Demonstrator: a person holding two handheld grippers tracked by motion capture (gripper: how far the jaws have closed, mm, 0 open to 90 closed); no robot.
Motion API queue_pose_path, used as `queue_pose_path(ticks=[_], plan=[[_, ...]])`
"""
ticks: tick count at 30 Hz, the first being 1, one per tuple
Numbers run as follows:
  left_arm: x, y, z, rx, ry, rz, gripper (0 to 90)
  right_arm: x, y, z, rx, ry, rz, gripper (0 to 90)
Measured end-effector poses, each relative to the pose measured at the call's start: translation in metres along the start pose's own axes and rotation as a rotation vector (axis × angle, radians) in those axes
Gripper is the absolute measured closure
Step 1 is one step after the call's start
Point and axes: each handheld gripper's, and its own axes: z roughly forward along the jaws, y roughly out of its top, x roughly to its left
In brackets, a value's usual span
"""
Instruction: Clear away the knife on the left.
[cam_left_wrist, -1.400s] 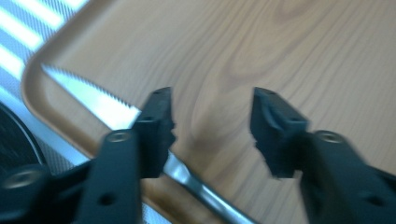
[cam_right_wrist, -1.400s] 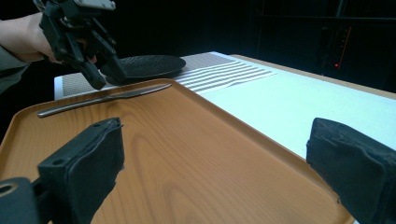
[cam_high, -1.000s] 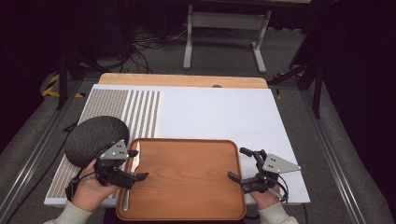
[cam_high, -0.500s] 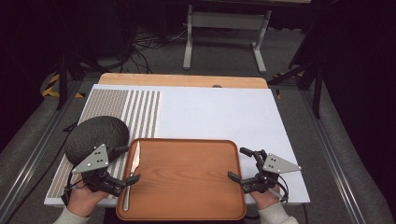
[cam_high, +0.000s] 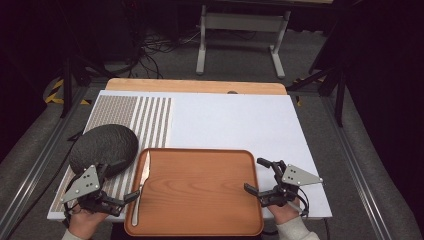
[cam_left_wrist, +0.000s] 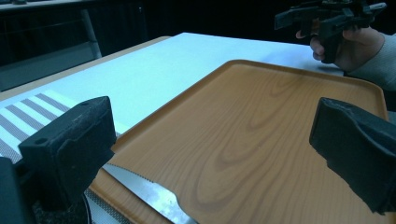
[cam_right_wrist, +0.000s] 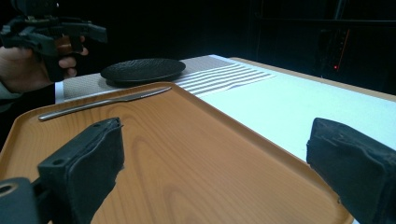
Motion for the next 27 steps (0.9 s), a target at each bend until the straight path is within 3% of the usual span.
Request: queue_pose_path(ticks=[3,7,11,13,17,18,27], plan=[[0.002,-0.007,-0.001,-0.014,0.004,0.012,1.3,0.0,0.0,0.0,-0.001,0.0,0.001,4.5],[0.007,-0.02,-0.004,-0.037,0.016,-0.039,1.2,-0.001,0.0,-0.001,-0.001,0.0,0.001,4.6],[0.007,-0.02,-0.004,-0.029,0.041,-0.015,1.2,-0.002,-0.002,-0.002,0.004,-0.005,0.006,4.5],[0.007,-0.021,-0.001,-0.022,0.036,-0.034,1.0,-0.004,-0.004,-0.002,0.01,-0.007,0.012,4.6],[0.007,-0.023,0.002,-0.015,0.023,-0.023,0.8,-0.005,-0.005,-0.001,0.022,-0.009,0.016,4.6],[0.007,-0.024,0.003,-0.018,0.018,-0.043,0.8,-0.005,-0.005,-0.001,0.024,-0.01,0.016,4.6],[0.008,-0.026,0.003,-0.027,0.013,-0.069,0.5,-0.004,-0.005,-0.001,0.026,-0.011,0.016,4.6]])
